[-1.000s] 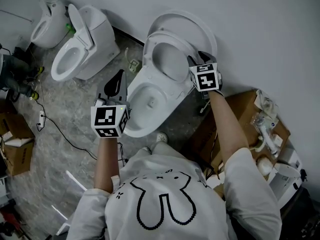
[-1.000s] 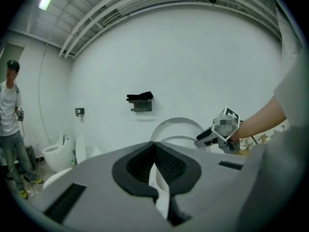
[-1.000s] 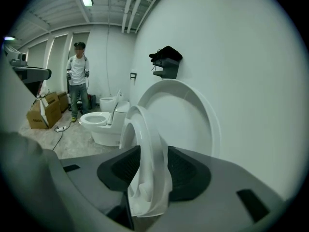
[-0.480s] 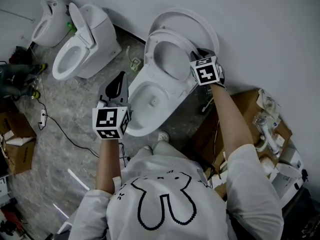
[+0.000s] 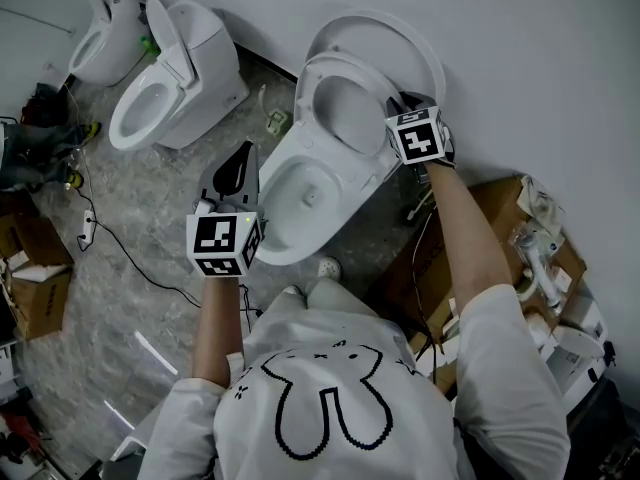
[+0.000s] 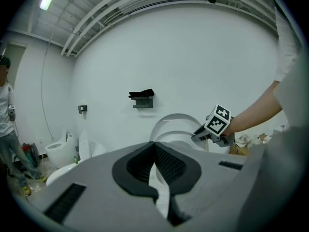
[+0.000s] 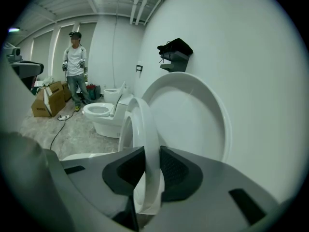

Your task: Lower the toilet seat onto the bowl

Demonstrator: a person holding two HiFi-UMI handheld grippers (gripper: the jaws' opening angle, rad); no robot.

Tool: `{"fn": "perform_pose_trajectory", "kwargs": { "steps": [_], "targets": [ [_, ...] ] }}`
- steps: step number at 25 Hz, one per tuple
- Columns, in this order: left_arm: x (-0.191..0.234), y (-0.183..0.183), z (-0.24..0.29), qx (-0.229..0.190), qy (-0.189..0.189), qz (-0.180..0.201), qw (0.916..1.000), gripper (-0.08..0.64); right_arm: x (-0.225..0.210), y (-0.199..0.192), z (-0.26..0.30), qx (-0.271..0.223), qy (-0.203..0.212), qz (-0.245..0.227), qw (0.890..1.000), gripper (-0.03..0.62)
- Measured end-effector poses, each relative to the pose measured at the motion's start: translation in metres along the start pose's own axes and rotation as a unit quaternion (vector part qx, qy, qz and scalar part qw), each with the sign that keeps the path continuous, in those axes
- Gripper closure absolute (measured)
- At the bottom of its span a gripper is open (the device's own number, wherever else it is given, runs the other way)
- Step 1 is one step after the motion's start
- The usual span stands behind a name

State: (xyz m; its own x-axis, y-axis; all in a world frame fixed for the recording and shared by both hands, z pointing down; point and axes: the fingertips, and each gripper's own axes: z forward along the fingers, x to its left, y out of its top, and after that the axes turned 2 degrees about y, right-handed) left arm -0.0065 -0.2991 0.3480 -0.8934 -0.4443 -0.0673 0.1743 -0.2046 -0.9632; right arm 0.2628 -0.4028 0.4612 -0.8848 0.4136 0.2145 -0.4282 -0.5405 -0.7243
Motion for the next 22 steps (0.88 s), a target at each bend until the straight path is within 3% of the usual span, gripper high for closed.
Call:
{"fn": "perform_pose_trajectory", "kwargs": {
  "steps": [22],
  "targets": [
    [0.024,-0.002,-0.061,-0.011,-0.011,0.010,0.9998,0.551,0.072,-0.006,-0.031,0.024,0.007,-0.027,0.999,0.483]
  ]
}}
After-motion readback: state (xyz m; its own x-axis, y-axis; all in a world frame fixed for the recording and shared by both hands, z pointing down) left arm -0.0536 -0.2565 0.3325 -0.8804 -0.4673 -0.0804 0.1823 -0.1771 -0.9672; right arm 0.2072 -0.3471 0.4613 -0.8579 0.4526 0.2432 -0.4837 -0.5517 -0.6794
